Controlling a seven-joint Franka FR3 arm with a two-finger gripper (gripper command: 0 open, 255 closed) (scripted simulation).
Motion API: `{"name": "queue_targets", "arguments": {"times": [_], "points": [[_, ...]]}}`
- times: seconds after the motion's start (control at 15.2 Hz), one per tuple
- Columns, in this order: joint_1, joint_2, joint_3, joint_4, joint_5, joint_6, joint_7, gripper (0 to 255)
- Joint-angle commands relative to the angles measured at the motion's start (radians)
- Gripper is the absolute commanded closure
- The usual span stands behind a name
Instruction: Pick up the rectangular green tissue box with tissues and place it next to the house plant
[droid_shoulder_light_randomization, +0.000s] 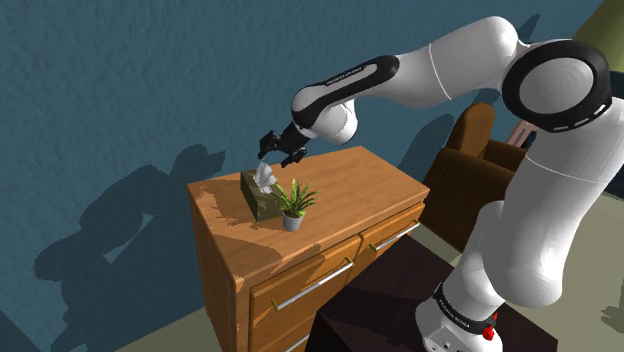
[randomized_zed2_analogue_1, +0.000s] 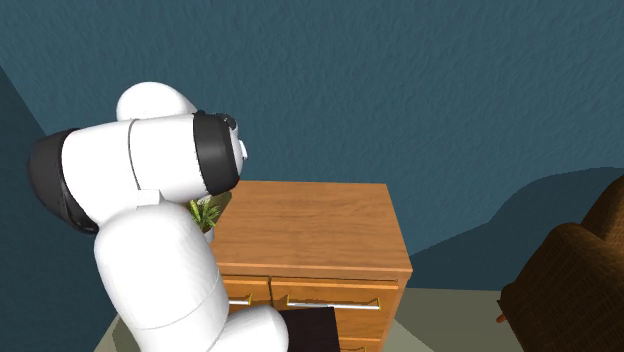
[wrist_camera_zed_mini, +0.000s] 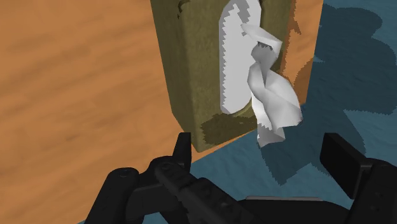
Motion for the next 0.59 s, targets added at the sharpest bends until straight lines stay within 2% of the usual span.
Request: {"name": "queue_targets", "arguments": {"times": [0.0, 0.07, 0.53], "points": [[0.0, -0.061, -0.015, -0.028, -0.058, -0.028, 0.042, 0], [-0.002, -0.089, -0.02, -0.039, -0.083, -0.042, 0.06, 0], [-0.003, -0.089, -0.019, -0.039, -0.083, -0.042, 0.06, 0]]}}
